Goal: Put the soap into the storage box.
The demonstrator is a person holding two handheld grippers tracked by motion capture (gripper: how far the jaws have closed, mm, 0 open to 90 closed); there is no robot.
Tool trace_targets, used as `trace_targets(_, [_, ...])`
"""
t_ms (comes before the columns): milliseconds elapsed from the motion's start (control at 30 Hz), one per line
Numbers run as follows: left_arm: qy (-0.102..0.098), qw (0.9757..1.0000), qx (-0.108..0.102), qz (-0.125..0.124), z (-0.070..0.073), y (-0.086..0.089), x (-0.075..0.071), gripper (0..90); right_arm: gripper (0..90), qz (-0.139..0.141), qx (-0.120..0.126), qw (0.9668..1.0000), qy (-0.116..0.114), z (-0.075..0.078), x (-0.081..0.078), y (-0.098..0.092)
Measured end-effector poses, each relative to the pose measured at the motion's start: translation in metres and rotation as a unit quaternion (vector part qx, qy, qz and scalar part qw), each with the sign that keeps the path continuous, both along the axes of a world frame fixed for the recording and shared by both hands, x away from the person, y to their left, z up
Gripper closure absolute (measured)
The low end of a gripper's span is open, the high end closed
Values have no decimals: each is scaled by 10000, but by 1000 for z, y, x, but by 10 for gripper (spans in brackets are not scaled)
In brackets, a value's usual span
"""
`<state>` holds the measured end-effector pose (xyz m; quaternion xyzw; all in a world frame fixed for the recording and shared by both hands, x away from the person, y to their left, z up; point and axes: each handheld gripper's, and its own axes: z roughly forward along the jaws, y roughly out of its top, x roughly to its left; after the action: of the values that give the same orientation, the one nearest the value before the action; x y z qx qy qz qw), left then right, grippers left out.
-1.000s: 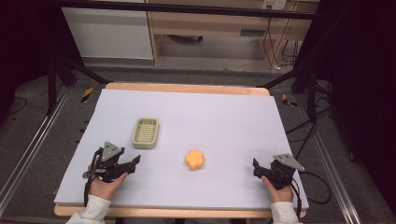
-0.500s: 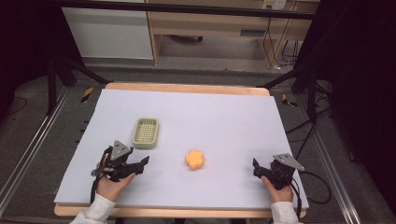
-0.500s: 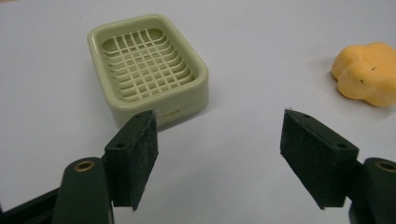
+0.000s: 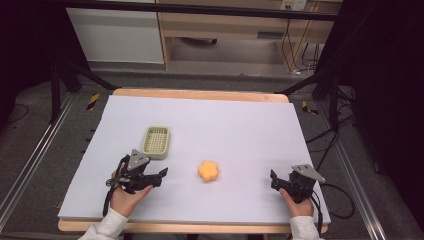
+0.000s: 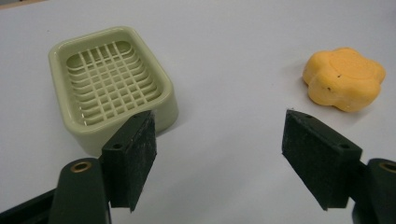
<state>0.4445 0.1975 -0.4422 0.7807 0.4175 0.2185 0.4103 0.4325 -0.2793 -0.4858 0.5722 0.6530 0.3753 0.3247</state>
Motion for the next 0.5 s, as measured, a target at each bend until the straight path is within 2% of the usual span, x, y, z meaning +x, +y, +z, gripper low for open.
trace_targets(433, [-14,9998,-35,-196,6,-21,4,259,46,8,-4,10000,9,0,0,0])
trace_targets(500, [-8,9997,21,-256,7,-25,5,259,45,3,2,10000,7,0,0,0])
